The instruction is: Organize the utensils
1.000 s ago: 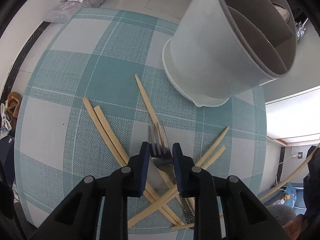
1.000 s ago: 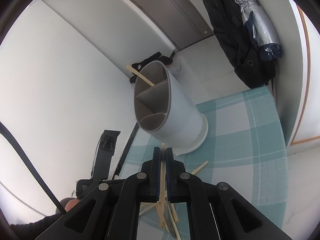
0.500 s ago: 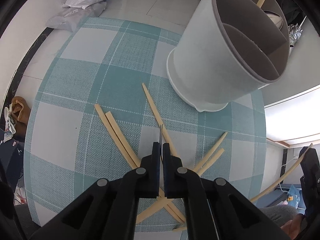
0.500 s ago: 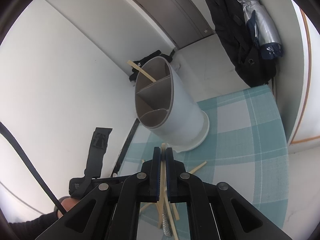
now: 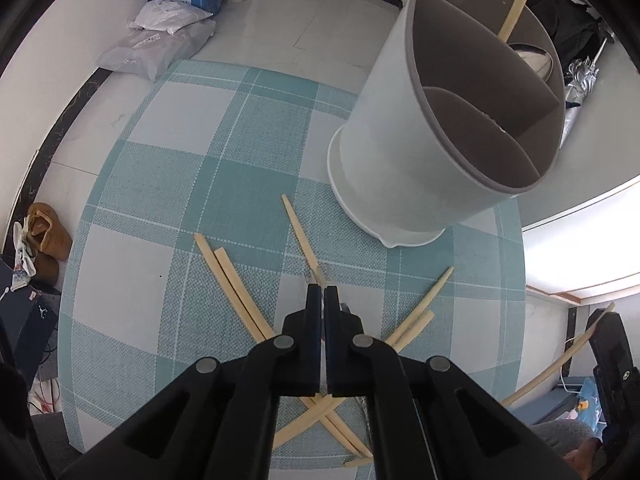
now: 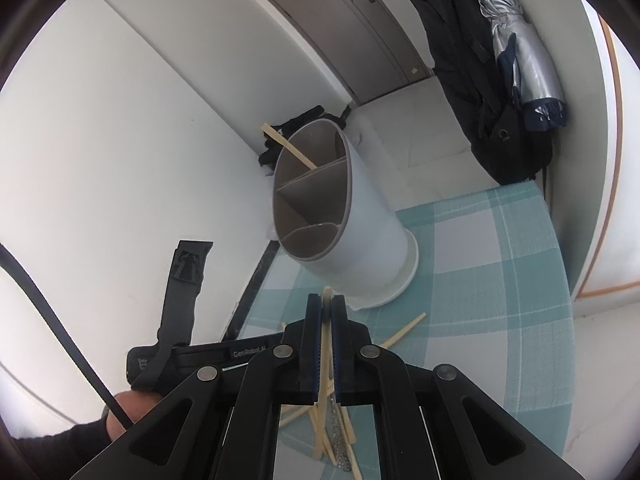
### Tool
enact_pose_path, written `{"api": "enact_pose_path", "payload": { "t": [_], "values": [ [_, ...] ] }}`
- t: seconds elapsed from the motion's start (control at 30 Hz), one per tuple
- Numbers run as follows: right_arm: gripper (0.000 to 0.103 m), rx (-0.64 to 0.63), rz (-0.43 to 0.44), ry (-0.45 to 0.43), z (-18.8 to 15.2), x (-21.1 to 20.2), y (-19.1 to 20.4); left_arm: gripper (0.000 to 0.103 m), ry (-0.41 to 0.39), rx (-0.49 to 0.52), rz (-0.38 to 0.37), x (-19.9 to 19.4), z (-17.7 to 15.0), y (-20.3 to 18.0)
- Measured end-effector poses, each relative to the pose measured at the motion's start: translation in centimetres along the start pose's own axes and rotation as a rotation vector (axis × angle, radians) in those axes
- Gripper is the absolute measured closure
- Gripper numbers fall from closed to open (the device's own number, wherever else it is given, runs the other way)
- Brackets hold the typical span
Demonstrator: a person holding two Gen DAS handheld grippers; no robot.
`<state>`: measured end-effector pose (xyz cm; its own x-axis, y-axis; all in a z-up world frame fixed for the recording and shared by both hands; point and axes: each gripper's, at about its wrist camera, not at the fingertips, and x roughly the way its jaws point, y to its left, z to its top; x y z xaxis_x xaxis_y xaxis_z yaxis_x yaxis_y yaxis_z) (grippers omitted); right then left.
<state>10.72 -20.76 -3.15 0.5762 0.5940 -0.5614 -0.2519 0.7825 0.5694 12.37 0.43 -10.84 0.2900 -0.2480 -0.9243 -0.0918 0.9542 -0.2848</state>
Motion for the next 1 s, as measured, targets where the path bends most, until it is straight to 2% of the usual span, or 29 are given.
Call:
{"api": "enact_pose_path", "payload": {
  "t": [0.03, 0.1, 0.13, 0.17, 0.4, 0.5, 0.53, 0.57, 0.6, 0.77, 1.0],
  "values": [
    [0.099, 0.002, 0.001, 0.000, 0.0, -0.1, 0.0, 0.095, 0.013, 0.002, -0.006, 0.2, 0.1, -0.2],
    [0.099, 0.004, 0.002, -0.001, 0.0, -0.1, 0.1, 0.054, 0.029, 0.009, 0.018, 0.5, 0.2, -0.7],
    [0.099, 0.001, 0.003, -0.001, 0.0, -0.1, 0.1, 0.048, 0.017, 0.012, 0.018, 0.6, 0.2, -0.8],
    [0.099, -0.001, 0.002, -0.001, 0.0, -0.1, 0.2, 0.047, 0.005, 0.018, 0.021, 0.6, 0.2, -1.0],
    [0.099, 0.006, 0.005, -0.001, 0.2, -0.2, 0.1, 0.047, 0.086, 0.080, 0.065, 2.4, 0.0, -2.2],
    [0.099, 0.017, 0.004, -0.002, 0.3, -0.3, -0.1, 0.048, 0.103, 0.105, 0.115, 3.0, 0.2, -2.8],
    [0.099, 0.022, 0.005, -0.001, 0.3, -0.3, -0.2, 0.051, 0.116, 0.093, 0.109, 3.3, 0.3, -2.7],
    [0.099, 0.024, 0.005, 0.000, 0.4, -0.3, -0.2, 0.059, 0.104, 0.088, 0.115, 3.2, 0.5, -2.7],
    [0.099, 0.025, 0.003, 0.000, 0.4, -0.3, -0.3, 0.079, 0.102, 0.091, 0.116, 3.1, 0.6, -2.8],
    [0.099, 0.029, 0.002, 0.002, 0.4, -0.3, -0.4, 0.082, 0.101, 0.101, 0.105, 3.4, 0.5, -3.3],
    [0.099, 0.038, -0.007, 0.002, 0.4, -0.2, -0.4, 0.084, 0.057, 0.044, 0.082, 3.1, 1.0, -1.9]
  ]
}}
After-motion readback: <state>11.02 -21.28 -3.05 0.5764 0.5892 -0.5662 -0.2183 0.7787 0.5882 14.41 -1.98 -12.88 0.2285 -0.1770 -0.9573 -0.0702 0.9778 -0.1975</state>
